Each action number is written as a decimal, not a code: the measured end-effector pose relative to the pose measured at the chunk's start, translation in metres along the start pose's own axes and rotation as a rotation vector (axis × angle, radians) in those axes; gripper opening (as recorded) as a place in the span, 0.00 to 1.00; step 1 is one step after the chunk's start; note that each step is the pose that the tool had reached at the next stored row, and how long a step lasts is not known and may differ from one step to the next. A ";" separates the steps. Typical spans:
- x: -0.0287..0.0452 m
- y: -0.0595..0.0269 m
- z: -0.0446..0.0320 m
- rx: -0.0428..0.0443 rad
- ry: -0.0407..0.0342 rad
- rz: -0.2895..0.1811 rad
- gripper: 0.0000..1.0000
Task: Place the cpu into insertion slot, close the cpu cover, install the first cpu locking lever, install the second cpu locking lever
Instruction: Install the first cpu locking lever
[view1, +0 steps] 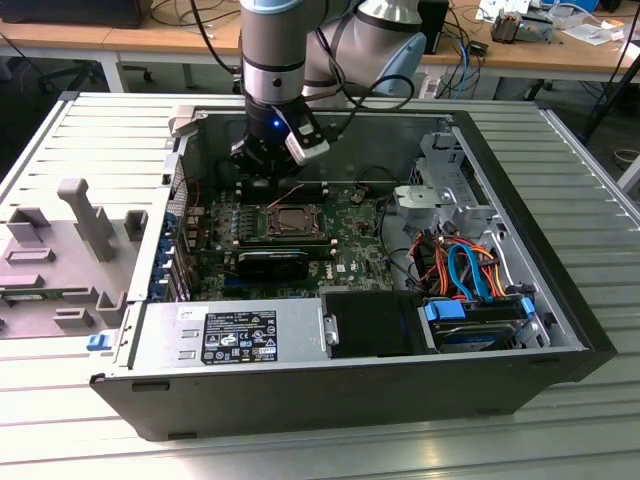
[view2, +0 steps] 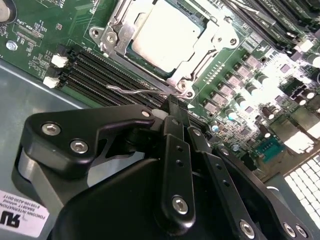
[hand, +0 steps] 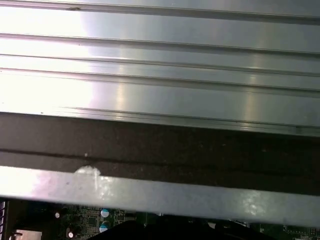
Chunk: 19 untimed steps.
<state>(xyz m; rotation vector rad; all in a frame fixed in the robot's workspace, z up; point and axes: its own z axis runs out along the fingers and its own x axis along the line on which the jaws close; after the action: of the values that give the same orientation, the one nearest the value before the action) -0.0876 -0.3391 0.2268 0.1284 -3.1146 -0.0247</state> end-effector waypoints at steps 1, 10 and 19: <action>-0.0003 0.0000 0.0006 0.0001 0.0001 0.000 0.11; -0.0016 0.0018 0.0070 0.0003 0.0003 -0.013 0.11; -0.0051 0.0034 0.0119 0.0007 0.0007 -0.024 0.11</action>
<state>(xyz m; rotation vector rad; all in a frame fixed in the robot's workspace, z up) -0.0831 -0.3350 0.2148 0.1662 -3.1124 -0.0240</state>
